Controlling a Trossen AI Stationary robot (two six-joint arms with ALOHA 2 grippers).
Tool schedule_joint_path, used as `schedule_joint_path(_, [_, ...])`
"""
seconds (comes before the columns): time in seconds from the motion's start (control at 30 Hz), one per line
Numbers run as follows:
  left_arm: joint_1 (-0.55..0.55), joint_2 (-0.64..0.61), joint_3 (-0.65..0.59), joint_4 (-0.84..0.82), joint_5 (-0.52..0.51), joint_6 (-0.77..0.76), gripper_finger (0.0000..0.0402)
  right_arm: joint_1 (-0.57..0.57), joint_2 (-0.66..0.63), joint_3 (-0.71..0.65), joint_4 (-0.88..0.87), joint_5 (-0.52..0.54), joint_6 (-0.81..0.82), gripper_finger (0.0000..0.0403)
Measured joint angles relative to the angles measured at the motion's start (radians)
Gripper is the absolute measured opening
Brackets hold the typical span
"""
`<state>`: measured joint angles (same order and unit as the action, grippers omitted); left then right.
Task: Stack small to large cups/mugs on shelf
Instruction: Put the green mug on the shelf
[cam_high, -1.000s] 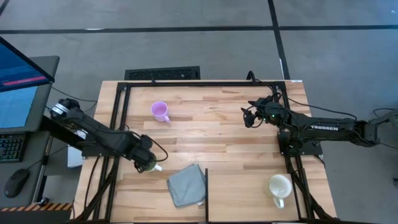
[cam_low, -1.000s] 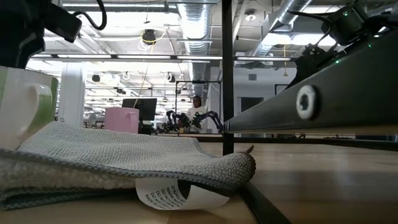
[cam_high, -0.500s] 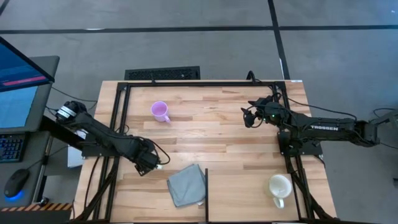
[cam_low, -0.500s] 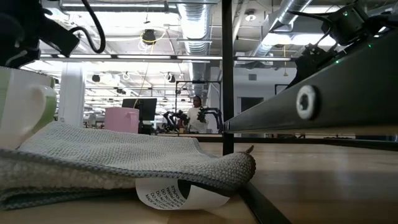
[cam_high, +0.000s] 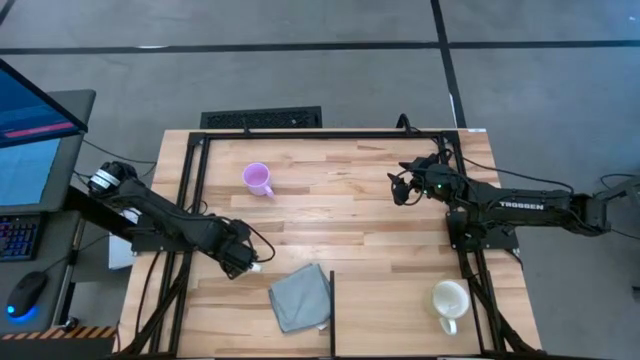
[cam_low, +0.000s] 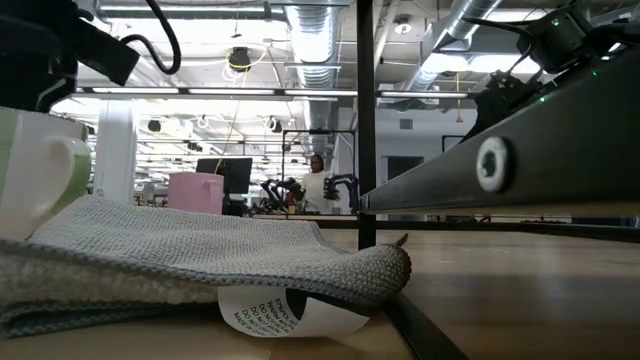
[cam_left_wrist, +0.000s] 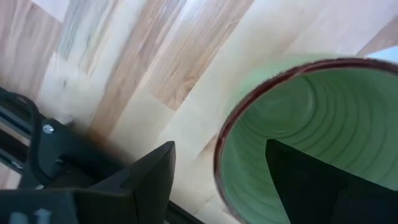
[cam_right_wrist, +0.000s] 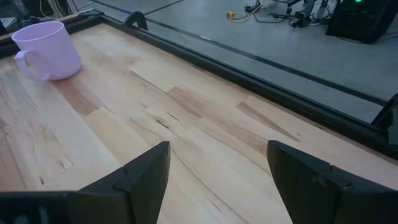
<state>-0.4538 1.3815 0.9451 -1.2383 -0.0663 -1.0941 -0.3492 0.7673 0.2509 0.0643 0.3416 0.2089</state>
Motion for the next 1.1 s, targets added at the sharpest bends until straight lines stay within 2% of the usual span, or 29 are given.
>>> schedule_joint_path(0.33, [-0.001, 0.0, 0.0, 0.0, 0.079, -0.202, 0.0242, 0.0, 0.0, 0.0, -0.011, 0.0, -0.001, 0.0292])
schedule_joint_path(0.67, [-0.001, 0.0, 0.0, 0.032, 0.078, -0.25, 0.0236, 0.0, 0.0, 0.0, -0.021, 0.0, -0.008, 0.0292])
schedule_joint_path(1.1, [-0.001, 0.0, 0.0, 0.033, 0.084, -0.254, 0.0098, 0.0, 0.0, 0.0, -0.027, 0.0, -0.009, 0.0292])
